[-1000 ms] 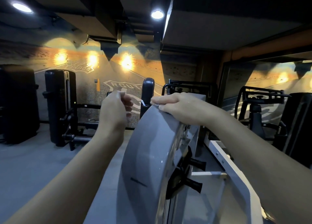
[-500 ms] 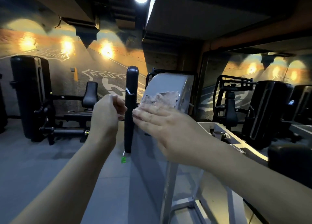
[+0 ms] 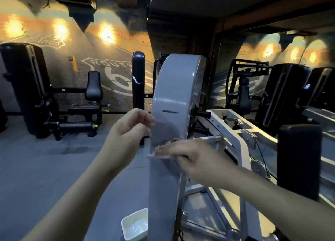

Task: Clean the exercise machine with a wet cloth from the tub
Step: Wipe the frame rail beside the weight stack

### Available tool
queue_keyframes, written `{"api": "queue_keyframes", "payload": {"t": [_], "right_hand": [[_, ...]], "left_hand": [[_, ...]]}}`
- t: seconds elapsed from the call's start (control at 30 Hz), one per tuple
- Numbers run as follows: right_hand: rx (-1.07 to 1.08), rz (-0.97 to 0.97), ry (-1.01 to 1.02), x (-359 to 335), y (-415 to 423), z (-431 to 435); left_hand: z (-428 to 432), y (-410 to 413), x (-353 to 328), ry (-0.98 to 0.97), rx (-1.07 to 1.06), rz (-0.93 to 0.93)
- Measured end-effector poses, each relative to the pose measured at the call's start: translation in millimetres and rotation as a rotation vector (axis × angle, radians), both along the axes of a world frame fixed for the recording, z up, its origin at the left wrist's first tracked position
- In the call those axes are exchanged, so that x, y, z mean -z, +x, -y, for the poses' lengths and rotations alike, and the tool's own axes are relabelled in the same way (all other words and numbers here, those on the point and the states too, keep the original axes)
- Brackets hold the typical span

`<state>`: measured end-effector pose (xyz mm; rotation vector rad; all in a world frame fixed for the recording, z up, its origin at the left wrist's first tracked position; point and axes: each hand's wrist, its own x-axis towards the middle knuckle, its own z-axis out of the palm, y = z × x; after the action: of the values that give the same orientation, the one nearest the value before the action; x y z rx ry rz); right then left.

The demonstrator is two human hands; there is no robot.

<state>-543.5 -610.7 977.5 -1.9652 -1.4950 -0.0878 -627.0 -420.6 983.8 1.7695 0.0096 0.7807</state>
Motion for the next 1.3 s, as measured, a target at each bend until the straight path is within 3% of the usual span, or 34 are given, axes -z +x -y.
{"api": "queue_keyframes", "payload": {"t": [0.17,0.27,0.5,0.6,0.77,0.83,0.97,1.1,1.13,1.23,1.3], "right_hand": [[0.149,-0.690,0.259,-18,-4,9],[0.146,-0.929,0.340,-26,-6,17],[0.138,-0.997,0.261,-27,-2,38],[0.168,-1.018,0.253,-26,3,43],[0.166,-1.132,0.361,-20,12,49],[0.174,-1.163,0.375,-15,18,52],[0.206,-1.027,0.259,-11,24,64],[0.201,-0.424,-0.068,-9,22,79],[0.174,-0.347,-0.119,-10,20,80],[0.158,-0.245,-0.170,-6,15,75],[0.204,-0.218,-0.100,-3,15,70]], "left_hand": [[7,-12,19,-0.099,0.237,-0.259],[18,-18,23,-0.061,0.335,-0.320],[38,-9,17,-0.320,0.222,-0.206],[43,-3,19,-0.072,0.029,-0.094],[50,-4,32,0.241,0.204,-0.079],[54,-1,37,0.243,0.149,-0.093],[58,9,36,0.164,-0.001,-0.073],[73,8,22,0.066,-0.048,-0.175],[77,8,19,0.032,-0.036,-0.200],[86,9,14,0.064,-0.053,-0.239],[91,11,10,0.118,-0.100,-0.212]]}}
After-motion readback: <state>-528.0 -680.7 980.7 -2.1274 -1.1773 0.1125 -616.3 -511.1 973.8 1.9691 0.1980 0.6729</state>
